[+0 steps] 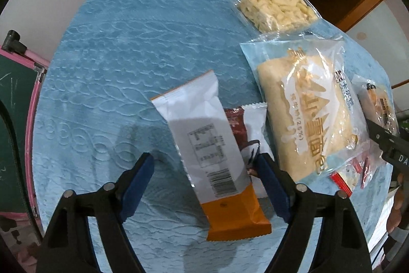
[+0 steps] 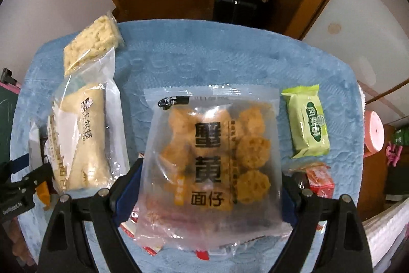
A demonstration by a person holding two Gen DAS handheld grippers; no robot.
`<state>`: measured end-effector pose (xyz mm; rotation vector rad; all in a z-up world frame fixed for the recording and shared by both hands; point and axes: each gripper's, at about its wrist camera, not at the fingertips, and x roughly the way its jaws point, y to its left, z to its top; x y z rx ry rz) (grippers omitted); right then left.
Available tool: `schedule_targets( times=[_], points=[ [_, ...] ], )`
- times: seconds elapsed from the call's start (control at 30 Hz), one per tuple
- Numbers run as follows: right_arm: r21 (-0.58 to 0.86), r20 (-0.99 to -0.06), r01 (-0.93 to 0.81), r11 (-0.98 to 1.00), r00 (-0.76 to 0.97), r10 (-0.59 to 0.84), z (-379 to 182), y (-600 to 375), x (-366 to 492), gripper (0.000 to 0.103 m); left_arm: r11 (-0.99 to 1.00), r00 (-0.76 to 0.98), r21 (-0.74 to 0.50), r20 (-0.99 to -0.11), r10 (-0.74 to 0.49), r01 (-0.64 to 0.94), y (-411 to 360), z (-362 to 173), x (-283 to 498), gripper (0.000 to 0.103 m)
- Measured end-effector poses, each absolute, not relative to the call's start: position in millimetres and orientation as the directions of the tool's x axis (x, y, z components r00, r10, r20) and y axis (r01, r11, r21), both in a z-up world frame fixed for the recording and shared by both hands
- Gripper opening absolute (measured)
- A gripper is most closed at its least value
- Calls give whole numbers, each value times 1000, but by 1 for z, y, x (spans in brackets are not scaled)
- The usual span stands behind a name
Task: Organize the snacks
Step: 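Grasp the white-and-orange bar with the left tool while the right tool grasps the crab-roe snack pack, then carry both snacks over the tray and open both tools to drop them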
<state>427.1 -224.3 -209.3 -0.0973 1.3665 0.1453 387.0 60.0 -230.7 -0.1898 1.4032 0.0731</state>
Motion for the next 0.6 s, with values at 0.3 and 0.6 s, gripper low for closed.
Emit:
schedule_targets(
  times=[0.3, 0.6],
  points=[
    [-33, -953, -139, 990, 303, 11, -174, -230, 395, 80, 985, 189, -119, -977, -93, -129, 39, -216, 374, 36],
    [64, -885, -100, 993, 453, 103, -66, -248, 324, 80, 983, 380, -170, -916, -130, -71, 49, -102, 321, 36]
  ],
)
